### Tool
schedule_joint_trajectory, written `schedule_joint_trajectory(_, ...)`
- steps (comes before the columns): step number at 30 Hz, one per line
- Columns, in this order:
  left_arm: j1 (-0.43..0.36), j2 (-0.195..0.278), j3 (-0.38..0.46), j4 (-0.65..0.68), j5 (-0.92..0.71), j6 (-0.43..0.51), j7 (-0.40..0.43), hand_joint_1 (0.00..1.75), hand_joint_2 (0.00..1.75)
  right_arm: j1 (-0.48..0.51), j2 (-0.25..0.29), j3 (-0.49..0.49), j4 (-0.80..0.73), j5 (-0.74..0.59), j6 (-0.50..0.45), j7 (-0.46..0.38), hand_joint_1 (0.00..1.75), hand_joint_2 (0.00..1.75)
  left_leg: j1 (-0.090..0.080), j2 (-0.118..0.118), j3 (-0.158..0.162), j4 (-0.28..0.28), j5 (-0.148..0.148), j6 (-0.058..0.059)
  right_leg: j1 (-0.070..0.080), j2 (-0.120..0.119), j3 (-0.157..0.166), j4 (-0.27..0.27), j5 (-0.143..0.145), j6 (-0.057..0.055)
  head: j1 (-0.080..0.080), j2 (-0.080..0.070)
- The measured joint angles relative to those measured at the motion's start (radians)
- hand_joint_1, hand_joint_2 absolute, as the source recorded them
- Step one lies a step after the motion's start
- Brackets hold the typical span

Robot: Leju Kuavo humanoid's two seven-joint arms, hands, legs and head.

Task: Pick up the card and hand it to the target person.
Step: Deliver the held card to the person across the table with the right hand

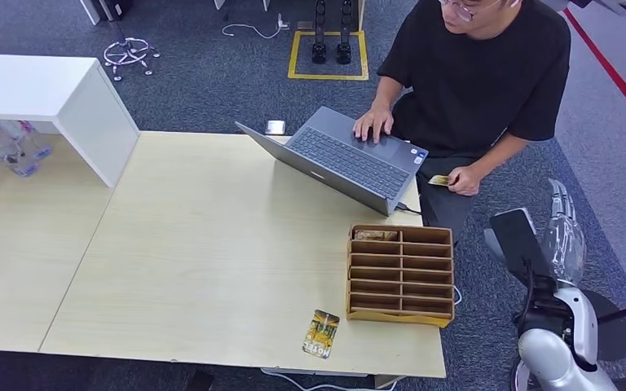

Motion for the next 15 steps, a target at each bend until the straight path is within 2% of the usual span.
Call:
schedule_joint_trajectory(12, 0.0, 0.0, 0.0, 0.0, 0.0, 0.001, 0.0, 0.0, 0.0, 0.0, 0.033, -0.024, -0.081, -0.013, 0.0, -0.002, 0.0, 1.75, 0.0, -0.001, 0.0, 0.0, 0.0, 0.0, 0.0, 0.0, 0.0, 0.0, 0.0, 0.0, 0.0, 0.0)
schedule_joint_trajectory(15, 0.0, 0.0, 0.0, 0.0, 0.001, 0.002, 0.0, 0.0, 0.0, 0.0, 0.038, -0.026, -0.091, -0.059, -0.002, -0.019, 0.0, 1.75, 0.0, -0.001, 0.0, 0.0, 0.0, 0.0, 0.0, 0.0, 0.0, 0.0, 0.0, 0.0, 0.0, 0.0)
